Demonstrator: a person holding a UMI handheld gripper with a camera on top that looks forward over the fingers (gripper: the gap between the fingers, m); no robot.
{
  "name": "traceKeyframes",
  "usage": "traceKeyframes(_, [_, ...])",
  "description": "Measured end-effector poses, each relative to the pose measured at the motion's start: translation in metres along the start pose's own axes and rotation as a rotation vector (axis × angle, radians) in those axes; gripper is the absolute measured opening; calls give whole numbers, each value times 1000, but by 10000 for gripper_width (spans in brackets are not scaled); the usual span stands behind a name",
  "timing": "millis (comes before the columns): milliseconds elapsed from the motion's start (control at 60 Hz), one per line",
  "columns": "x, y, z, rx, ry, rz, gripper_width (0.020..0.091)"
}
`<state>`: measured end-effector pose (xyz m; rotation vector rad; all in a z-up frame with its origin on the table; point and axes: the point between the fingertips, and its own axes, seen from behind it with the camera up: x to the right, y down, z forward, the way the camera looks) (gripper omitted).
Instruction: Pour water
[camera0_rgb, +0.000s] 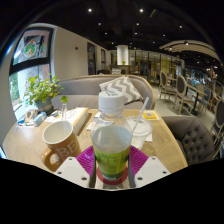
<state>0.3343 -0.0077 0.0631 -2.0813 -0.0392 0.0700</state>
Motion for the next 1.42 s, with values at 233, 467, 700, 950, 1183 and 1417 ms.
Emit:
traceKeyframes(233, [-1,11,-6,-56,9,16,624])
traceKeyframes(467, [-7,25,-54,-164,61,43,854])
traceKeyframes(700, [-41,23,-162,-286,180,52,853])
traceKeyframes(950, [-107,17,-264,-309,173,55,853])
traceKeyframes(1183, [-128,8,-302,-280,177,24,852])
traceKeyframes(1417, [-125,-2,-315,-245,201,-29,856])
